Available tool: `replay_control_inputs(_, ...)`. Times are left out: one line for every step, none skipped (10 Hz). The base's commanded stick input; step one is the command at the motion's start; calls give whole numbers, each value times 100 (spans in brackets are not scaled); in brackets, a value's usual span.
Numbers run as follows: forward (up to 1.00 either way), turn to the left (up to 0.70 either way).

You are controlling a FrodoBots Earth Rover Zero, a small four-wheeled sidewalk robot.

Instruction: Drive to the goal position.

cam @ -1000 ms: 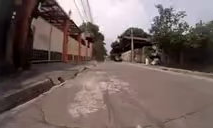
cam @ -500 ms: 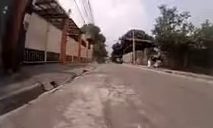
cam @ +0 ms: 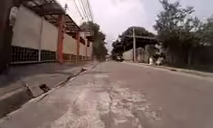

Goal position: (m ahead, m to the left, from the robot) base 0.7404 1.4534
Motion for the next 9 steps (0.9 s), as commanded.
replay_control_inputs(85,0)
replay_control_inputs(85,0)
replay_control_inputs(85,0)
replay_control_inputs(85,0)
replay_control_inputs(85,0)
replay_control_inputs(85,0)
replay_control_inputs(85,0)
replay_control_inputs(85,0)
replay_control_inputs(85,0)
